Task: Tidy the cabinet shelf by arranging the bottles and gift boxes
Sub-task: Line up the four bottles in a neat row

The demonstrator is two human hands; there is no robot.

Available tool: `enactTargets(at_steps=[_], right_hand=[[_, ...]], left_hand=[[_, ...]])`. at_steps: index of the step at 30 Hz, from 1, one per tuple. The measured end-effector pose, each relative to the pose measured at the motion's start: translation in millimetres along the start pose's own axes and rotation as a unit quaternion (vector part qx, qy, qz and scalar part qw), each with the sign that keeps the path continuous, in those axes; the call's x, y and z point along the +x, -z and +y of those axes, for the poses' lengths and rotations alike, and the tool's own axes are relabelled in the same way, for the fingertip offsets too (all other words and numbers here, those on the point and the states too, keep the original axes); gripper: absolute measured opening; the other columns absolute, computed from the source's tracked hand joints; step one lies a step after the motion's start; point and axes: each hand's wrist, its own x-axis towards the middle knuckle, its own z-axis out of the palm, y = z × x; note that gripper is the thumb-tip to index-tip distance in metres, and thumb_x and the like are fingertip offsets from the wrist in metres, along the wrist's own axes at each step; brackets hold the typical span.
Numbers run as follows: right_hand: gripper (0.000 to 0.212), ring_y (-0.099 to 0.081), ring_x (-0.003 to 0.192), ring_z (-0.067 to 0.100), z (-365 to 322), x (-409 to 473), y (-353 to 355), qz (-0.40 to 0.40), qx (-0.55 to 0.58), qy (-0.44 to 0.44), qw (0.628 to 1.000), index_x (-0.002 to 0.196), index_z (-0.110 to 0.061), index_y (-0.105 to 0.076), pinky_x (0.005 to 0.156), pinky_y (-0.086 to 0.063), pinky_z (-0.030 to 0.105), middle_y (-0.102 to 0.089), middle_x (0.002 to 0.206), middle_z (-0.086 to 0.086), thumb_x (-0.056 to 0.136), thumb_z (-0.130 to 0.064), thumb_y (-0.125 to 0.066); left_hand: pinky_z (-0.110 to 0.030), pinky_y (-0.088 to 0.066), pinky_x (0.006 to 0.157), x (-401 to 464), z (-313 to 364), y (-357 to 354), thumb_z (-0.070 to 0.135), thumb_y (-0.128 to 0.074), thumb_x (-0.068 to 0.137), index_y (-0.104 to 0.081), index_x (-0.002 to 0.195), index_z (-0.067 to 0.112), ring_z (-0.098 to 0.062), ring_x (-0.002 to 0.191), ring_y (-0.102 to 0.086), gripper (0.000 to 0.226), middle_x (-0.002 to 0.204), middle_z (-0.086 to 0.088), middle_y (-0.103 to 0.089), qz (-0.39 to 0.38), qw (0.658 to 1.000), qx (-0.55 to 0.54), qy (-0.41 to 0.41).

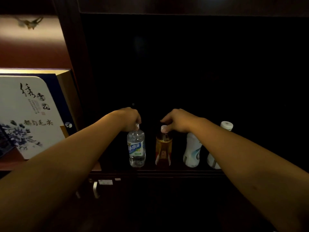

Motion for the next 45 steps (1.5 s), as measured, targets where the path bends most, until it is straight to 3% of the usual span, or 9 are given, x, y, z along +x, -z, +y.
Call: enactTargets(at_steps=[3, 7, 13, 16, 22, 25, 27, 34, 45], right_hand=[[0.043, -0.055, 0.120, 0.019, 20, -14, 30, 0.037, 0.034, 0.009, 0.999, 0.126, -0.027, -0.065, 0.101, -0.045, 0.037, -0.061, 0.132, 0.000, 0.085, -0.037, -0.075], [0.024, -0.062, 0.103, 0.010, 56, -34, 77, 0.048, -0.027, -0.024, 0.998, 0.113, -0.028, -0.072, 0.090, -0.047, 0.026, -0.070, 0.113, -0.007, 0.089, -0.032, -0.071], [0.033, -0.061, 0.108, 0.015, 118, -66, 106, 0.022, -0.139, -0.133, 0.981, 0.118, -0.027, -0.069, 0.088, -0.046, 0.027, -0.067, 0.121, -0.004, 0.086, -0.034, -0.072], [0.025, -0.060, 0.099, 0.011, 141, -79, 103, -0.010, -0.139, -0.168, 0.976, 0.109, -0.030, -0.072, 0.084, -0.045, 0.026, -0.067, 0.118, -0.006, 0.085, -0.034, -0.074], [0.016, -0.060, 0.087, 0.007, 157, -89, 90, 0.030, -0.099, -0.172, 0.980, 0.087, -0.033, -0.073, 0.074, -0.046, 0.026, -0.068, 0.098, -0.009, 0.080, -0.048, -0.074], [0.034, -0.060, 0.073, 0.009, 149, -84, 83, 0.072, -0.096, -0.185, 0.975, 0.072, -0.024, -0.068, 0.057, -0.044, 0.026, -0.066, 0.078, -0.004, 0.075, -0.057, -0.075], [0.040, -0.059, 0.070, 0.011, 142, -82, 77, 0.094, -0.106, -0.195, 0.970, 0.071, -0.019, -0.064, 0.052, -0.040, 0.025, -0.064, 0.074, -0.001, 0.074, -0.057, -0.076], [0.043, -0.062, 0.083, 0.019, 134, -76, 79, 0.074, -0.125, -0.212, 0.966, 0.089, -0.011, -0.069, 0.062, -0.049, 0.029, -0.065, 0.089, 0.006, 0.074, -0.049, -0.080], [0.025, -0.061, 0.089, 0.009, 151, -77, 87, 0.016, -0.003, -0.135, 0.991, 0.084, -0.030, -0.069, 0.071, -0.049, 0.027, -0.066, 0.093, -0.009, 0.069, -0.036, -0.087]], left_hand=[[-0.035, -0.045, 0.097, 5, 20, 10, 0.039, -0.063, 0.094, -0.048, 0.144, 0.020, -0.023, 0.121, -0.055, 0.055, 0.134, -0.005, -0.059, 0.053, 0.998, 0.027, 0.000], [-0.035, -0.048, 0.096, 20, 66, 30, 0.036, -0.064, 0.095, -0.054, 0.138, 0.021, -0.019, 0.115, -0.058, 0.047, 0.129, -0.003, -0.061, 0.136, 0.987, -0.050, -0.072], [-0.029, -0.050, 0.088, 47, 147, 45, 0.038, -0.068, 0.091, -0.065, 0.125, 0.020, -0.014, 0.106, -0.062, 0.038, 0.118, 0.001, -0.067, 0.139, 0.969, -0.145, -0.145], [-0.026, -0.049, 0.081, 64, 177, 41, 0.045, -0.070, 0.087, -0.067, 0.122, 0.019, -0.014, 0.105, -0.062, 0.043, 0.117, 0.001, -0.068, 0.133, 0.968, -0.166, -0.132], [-0.026, -0.048, 0.068, 83, 199, 24, 0.051, -0.076, 0.079, -0.072, 0.106, 0.017, -0.013, 0.088, -0.062, 0.044, 0.105, 0.000, -0.070, 0.089, 0.982, -0.161, -0.049], [-0.026, -0.047, 0.065, 83, 200, 20, 0.045, -0.083, 0.074, -0.073, 0.097, 0.018, -0.013, 0.085, -0.061, 0.036, 0.097, 0.001, -0.071, 0.098, 0.980, -0.174, -0.022], [-0.028, -0.053, 0.071, 82, 198, 20, 0.041, -0.085, 0.072, -0.073, 0.097, 0.018, -0.014, 0.090, -0.064, 0.036, 0.097, 0.001, -0.070, 0.097, 0.978, -0.182, -0.019], [-0.033, -0.055, 0.088, 78, 188, 23, 0.031, -0.087, 0.073, -0.075, 0.107, 0.014, -0.014, 0.105, -0.063, 0.039, 0.111, 0.000, -0.070, 0.072, 0.977, -0.197, -0.049], [-0.023, -0.046, 0.085, 72, 181, 23, 0.026, -0.084, 0.077, -0.073, 0.114, 0.016, -0.014, 0.113, -0.060, 0.039, 0.122, 0.001, -0.067, 0.063, 0.975, -0.200, -0.068]])
